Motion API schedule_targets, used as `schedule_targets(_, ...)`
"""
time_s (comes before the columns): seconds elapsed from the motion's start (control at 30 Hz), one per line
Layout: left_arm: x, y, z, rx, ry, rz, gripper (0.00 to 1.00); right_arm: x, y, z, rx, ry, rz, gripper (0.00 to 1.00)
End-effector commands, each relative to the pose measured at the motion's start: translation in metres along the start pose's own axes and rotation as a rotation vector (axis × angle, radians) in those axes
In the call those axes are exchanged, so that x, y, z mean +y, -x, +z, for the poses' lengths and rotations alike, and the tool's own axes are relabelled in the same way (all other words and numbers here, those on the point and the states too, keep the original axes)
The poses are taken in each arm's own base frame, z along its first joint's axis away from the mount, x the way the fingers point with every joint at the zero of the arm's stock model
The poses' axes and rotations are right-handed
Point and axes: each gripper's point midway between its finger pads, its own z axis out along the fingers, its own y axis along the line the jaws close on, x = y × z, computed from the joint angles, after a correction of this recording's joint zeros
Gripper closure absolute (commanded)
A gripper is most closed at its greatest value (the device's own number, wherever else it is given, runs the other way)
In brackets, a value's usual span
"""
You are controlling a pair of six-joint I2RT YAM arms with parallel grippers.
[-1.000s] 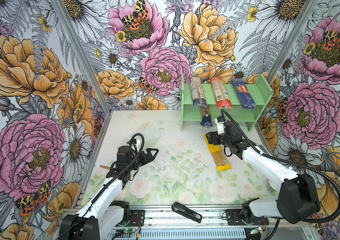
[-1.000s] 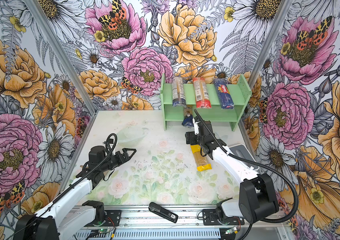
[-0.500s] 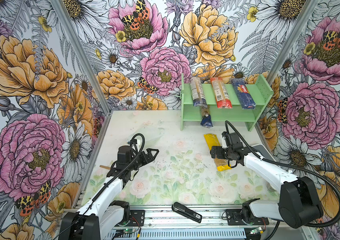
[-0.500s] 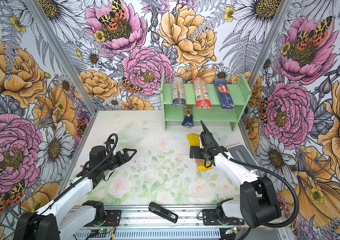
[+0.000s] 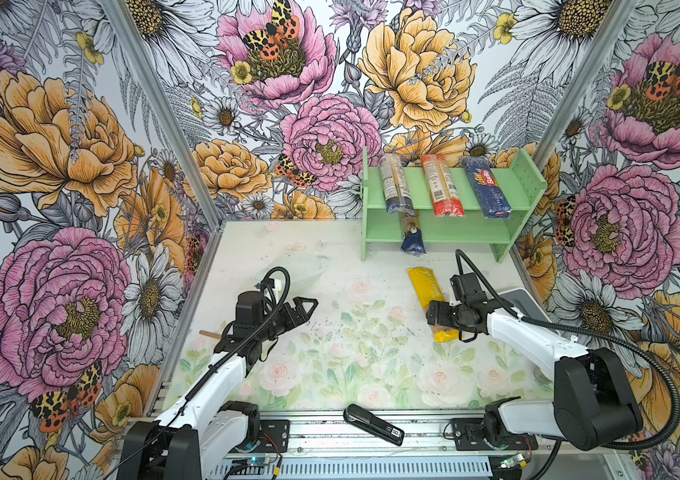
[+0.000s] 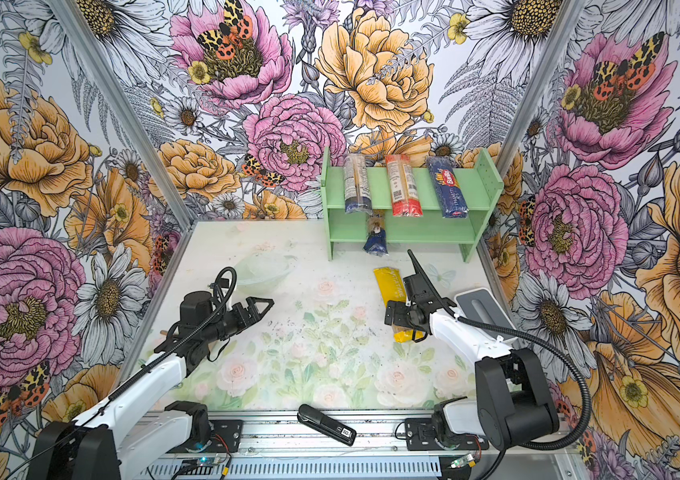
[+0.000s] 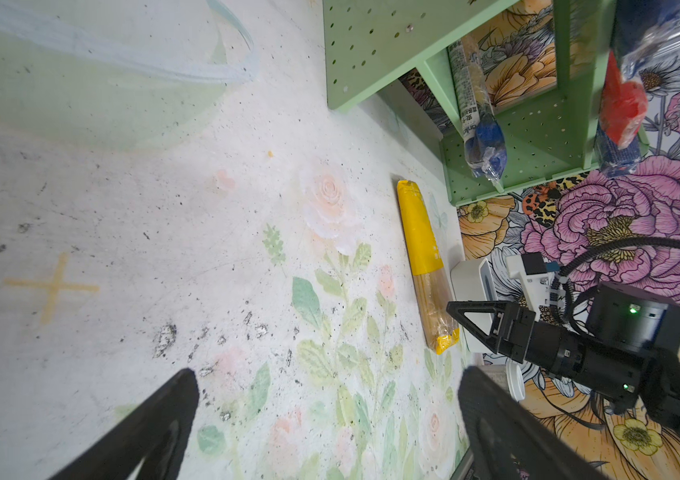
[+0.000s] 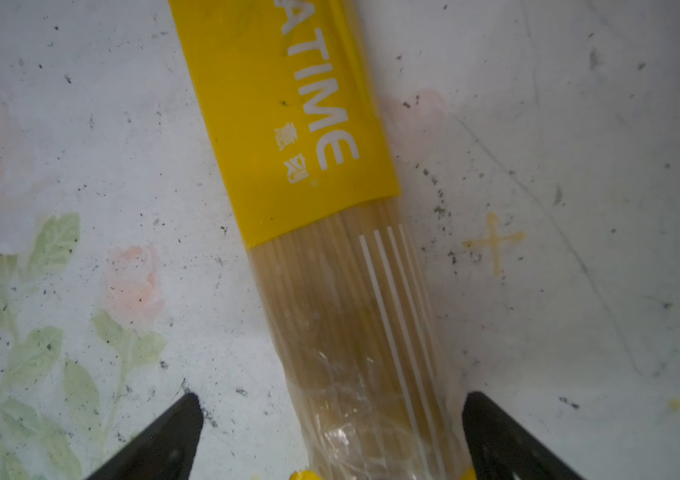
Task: Place and organize the pasta boxes and bags onto the shelf
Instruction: 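Move the right gripper down over the yellow PASTATIME spaghetti bag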
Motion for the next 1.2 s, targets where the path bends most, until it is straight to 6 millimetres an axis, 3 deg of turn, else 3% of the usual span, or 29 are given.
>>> schedule_targets(0.0,-0.007,0.009,-0.001,-0.016,-0.021,0.027,0.01,-0.01,-0.002,0.006,0.012,-0.039,0.029,0.0)
schedule_targets(0.23,-0.006,0.009,0.0,-0.015,-0.017,0.026,0.01,-0.016,-0.004,0.013,0.025,-0.058,0.045,0.01)
schedule_targets(0.7,-0.007,0.007,0.004,-0.007,-0.017,0.023,0.01,0.011,-0.016,0.024,0.037,0.088,0.046,0.04)
schedule_targets(1.0,-0.008,0.006,0.006,-0.003,-0.016,0.026,0.01,0.04,-0.023,0.031,-0.016,0.025,-0.058,0.05)
schedule_targets(1.17,-0.007,0.006,0.006,-0.002,-0.013,0.027,0.01,0.031,-0.012,0.03,-0.105,-0.047,-0.009,0.05)
